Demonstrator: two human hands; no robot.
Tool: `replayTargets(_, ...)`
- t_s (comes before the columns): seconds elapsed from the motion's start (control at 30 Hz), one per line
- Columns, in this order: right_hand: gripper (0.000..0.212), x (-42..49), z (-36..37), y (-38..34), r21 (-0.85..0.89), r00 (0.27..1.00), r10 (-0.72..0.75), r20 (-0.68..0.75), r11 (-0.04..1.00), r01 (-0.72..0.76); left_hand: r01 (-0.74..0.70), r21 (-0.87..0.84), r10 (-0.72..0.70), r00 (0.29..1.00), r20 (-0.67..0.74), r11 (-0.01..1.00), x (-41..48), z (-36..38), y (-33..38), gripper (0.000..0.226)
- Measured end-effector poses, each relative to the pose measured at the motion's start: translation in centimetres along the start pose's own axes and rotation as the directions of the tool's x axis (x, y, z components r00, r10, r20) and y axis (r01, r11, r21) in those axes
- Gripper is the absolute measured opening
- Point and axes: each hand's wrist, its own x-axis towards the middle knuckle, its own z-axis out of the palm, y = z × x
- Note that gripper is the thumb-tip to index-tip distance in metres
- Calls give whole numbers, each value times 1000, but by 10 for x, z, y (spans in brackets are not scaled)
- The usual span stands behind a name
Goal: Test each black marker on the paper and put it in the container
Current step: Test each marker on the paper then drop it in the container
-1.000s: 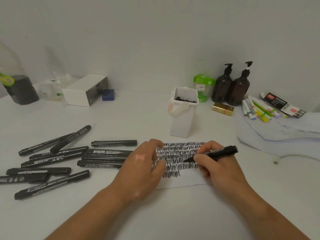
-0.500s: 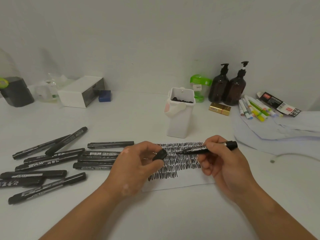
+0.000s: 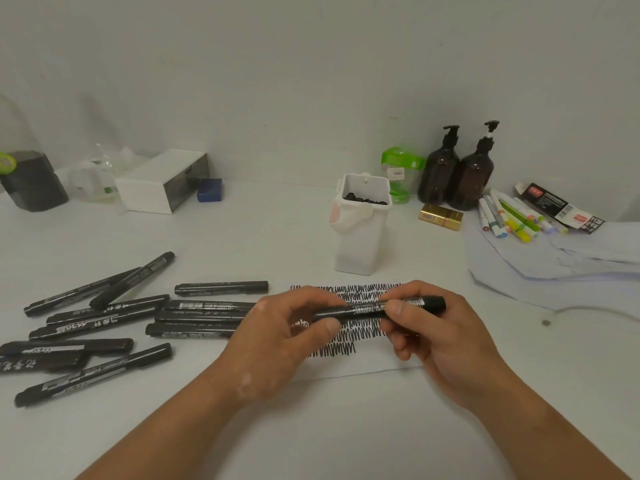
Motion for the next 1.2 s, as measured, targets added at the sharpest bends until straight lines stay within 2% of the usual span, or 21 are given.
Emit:
replayTargets(0.1,30,-1,0,-1,-82,1000,-13,16,997,14,-30,-104,30,1000,4,994,-1,1,3,12)
replayTargets(0.27,17,-6,12,3,-215,996,-78,49,973,87,7,-198,-6,1000,6,980,-3,9,5,21)
replayTargets(0.4,12,-5,21,6,-257,992,-120,-47,961,104,31,-188,-29,1000,12,982,-3,13,8,28)
replayTargets(0.57,23,-3,24,4,-266,978,-156,-141,957,114,45,-333,-35,999,35,942,-3,18,15,29)
replayTargets(1.2,25,-3,25,5,-297,973,-171,-158,948,118,1,-244,3,1000,17,970,-4,20,16,28)
